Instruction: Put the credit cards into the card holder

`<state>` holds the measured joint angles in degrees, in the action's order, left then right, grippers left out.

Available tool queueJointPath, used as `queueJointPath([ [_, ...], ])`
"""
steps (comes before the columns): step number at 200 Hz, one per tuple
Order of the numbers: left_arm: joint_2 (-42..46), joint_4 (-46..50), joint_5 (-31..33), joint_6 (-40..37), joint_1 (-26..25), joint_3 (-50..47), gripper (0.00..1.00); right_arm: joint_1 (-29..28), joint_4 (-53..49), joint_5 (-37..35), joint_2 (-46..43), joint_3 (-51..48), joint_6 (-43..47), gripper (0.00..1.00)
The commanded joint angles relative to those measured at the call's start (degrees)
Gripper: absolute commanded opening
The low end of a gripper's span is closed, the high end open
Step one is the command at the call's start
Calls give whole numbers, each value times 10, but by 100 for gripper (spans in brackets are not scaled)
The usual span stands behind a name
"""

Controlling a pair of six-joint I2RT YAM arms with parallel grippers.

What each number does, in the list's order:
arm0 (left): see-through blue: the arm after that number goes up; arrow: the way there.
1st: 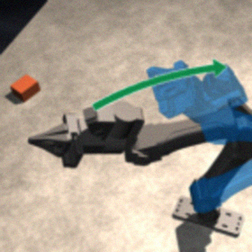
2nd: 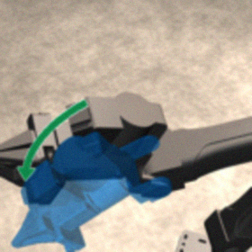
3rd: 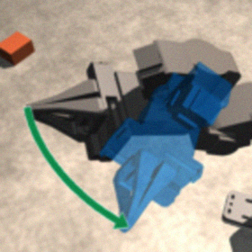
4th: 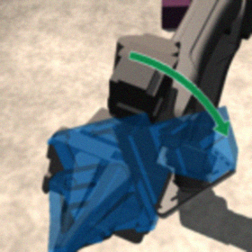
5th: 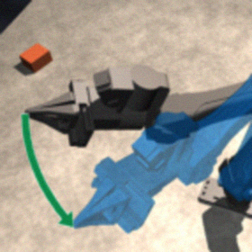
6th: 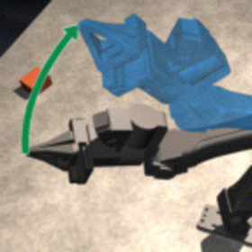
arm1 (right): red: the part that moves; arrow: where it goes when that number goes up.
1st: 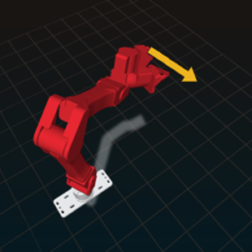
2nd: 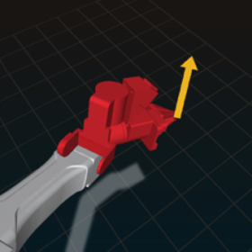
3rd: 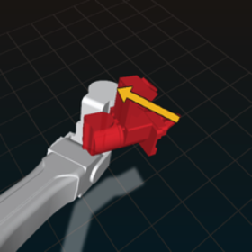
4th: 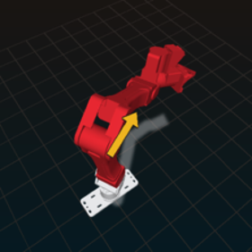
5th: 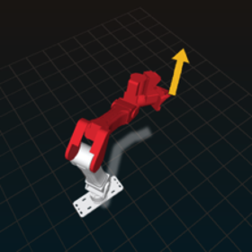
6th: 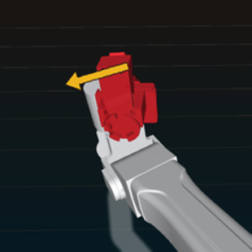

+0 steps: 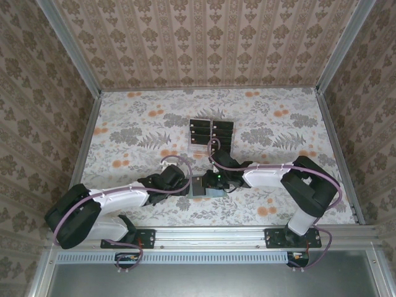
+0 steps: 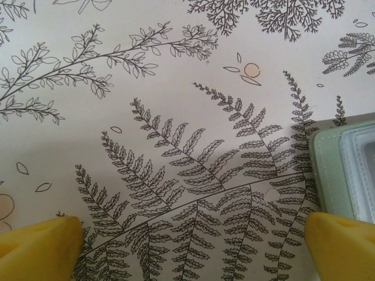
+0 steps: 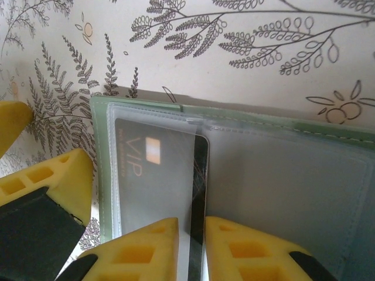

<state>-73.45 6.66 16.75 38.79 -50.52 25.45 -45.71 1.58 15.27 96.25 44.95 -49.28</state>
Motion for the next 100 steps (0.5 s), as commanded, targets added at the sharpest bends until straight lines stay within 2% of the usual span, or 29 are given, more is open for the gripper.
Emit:
queueJointPath([
  [1,-16,-16,-16,2,3,-15,100,-6,11,14,13,16,-3,18],
  [100,-15,-18,-18,0,4,-14,100,-22,21,34,33,36,-10,15],
])
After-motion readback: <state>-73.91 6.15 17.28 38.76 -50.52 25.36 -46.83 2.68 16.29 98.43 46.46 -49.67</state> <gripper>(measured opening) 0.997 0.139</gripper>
